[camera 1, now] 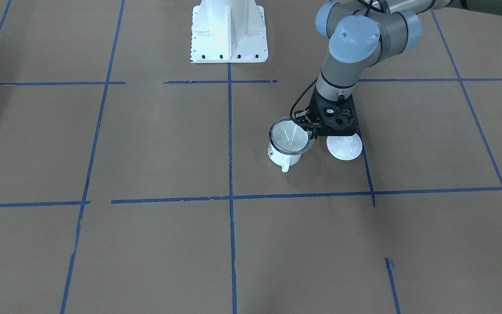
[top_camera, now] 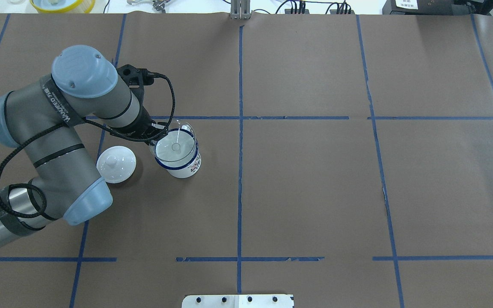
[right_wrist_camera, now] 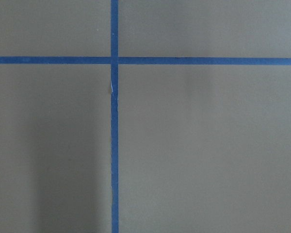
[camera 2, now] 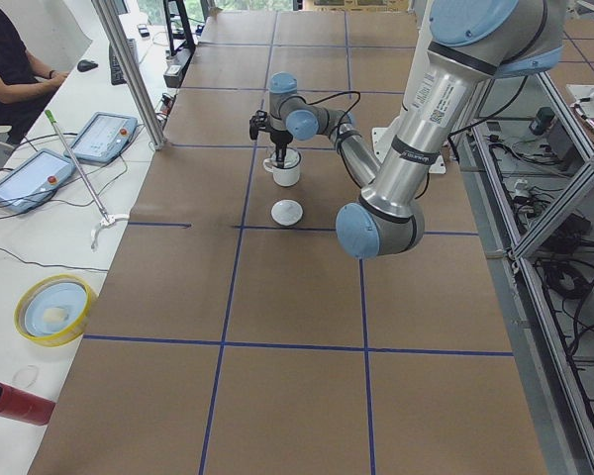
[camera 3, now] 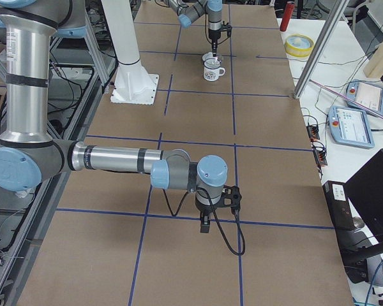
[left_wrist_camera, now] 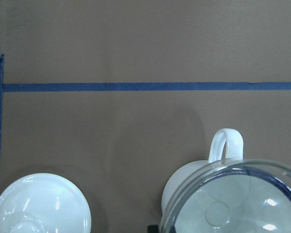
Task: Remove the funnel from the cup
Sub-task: 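Lift the clear funnel up out of the mug with the left gripper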
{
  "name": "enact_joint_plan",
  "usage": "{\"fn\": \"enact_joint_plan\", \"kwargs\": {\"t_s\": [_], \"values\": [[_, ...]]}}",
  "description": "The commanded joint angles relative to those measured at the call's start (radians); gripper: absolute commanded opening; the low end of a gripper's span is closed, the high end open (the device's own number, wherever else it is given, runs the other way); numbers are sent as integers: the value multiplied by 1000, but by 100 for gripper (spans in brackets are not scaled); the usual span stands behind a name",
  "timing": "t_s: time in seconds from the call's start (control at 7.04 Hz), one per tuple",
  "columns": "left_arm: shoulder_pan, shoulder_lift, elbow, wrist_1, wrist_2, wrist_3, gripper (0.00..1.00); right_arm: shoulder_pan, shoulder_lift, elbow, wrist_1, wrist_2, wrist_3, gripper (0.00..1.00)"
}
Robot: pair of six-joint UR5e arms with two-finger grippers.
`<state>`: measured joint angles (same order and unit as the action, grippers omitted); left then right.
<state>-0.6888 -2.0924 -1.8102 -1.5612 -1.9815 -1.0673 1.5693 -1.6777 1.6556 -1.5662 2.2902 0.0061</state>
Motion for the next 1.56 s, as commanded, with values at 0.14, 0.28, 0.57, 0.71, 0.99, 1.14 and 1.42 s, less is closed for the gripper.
{"fn": "enact_joint_plan", "kwargs": {"t_s": [0.14,0.28,0.57,0.71,0.99,1.14,1.42], "values": [[-14,3,-90,41,-10,70,0,0,1,1,0,0,0,100],[-26,0,-154,140,-11,116,0,0,0,1,0,0,0,100],[-185,-8,-199,213,-127,246,0,0,0,1,0,0,0,100],[-228,-9,-198,204,-163,288,0,0,0,0,0,0,0,100],[-293,5,-129,-14,-152,296,0,0,0,1,0,0,0,100],[-307,30,-85,-163,-79,287,0,0,1,0,0,0,0,100],[-304,40,26,-371,91,265,0,0,1,0,0,0,0,100]]}}
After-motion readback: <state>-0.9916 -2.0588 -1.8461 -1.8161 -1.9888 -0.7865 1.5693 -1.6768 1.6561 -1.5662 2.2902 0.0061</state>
